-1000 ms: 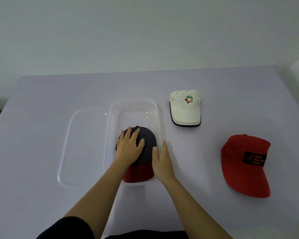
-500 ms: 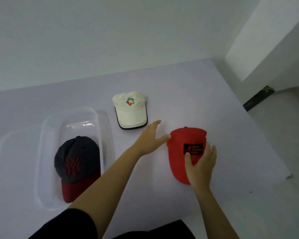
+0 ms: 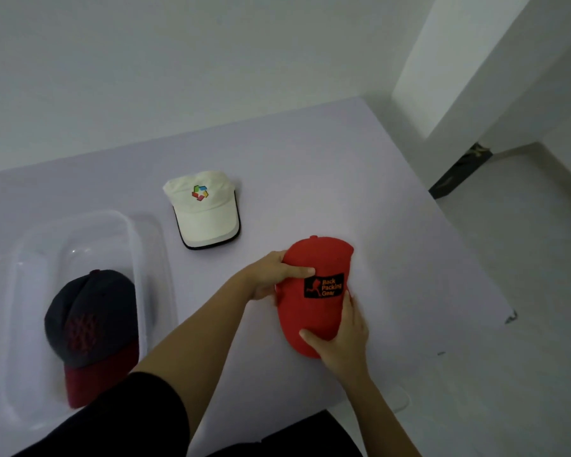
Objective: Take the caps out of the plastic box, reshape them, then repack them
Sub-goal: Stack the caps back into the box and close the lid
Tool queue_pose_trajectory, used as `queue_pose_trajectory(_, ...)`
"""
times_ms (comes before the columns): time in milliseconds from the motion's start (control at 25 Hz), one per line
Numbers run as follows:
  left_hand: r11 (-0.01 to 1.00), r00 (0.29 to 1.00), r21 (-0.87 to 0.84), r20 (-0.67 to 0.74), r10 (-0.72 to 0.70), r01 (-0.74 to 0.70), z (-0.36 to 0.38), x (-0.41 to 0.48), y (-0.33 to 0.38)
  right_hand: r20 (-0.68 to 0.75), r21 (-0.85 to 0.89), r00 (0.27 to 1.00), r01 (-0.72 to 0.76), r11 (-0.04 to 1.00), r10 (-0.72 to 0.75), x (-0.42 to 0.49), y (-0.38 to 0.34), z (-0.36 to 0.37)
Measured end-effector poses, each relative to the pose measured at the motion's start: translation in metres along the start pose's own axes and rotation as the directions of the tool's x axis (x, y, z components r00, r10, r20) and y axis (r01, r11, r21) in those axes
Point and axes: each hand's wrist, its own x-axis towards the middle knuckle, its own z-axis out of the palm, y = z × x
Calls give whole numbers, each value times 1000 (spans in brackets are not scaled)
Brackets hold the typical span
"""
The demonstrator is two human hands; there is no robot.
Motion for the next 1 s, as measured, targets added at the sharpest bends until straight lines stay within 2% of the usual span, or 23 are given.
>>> queue_pose_trajectory(160, 991, 994, 89, -26, 102, -99, -32, -44, 20, -61, 49, 994, 89, 995, -86, -12, -47, 6)
queue_pose_trajectory(360, 948, 941, 231, -208, 268, -219, -126, -150, 34, 7, 157, 938, 341, 927, -346, -39, -146, 42)
queue_pose_trajectory(560, 915, 816, 311, -437, 379, -258, -223, -264, 19, 38, 330, 903, 394, 858, -429, -88, -218, 121)
queue_pose_trajectory(760, 887, 696, 362, -557, 453, -288, -284, -324, -5, 147, 245, 837, 486, 839, -528, -101, -255, 189)
queue_pose_trajectory(840, 874, 680, 379, -556, 478, -305, -298, -332, -10, 274, 149, 823, 475, 867, -497, -88, -267, 207)
queue_pose_trajectory(1000, 860, 677, 379, -535, 505, -342, -313, -330, -12, 452, -44, 842, 351, 935, -295, -57, -279, 221)
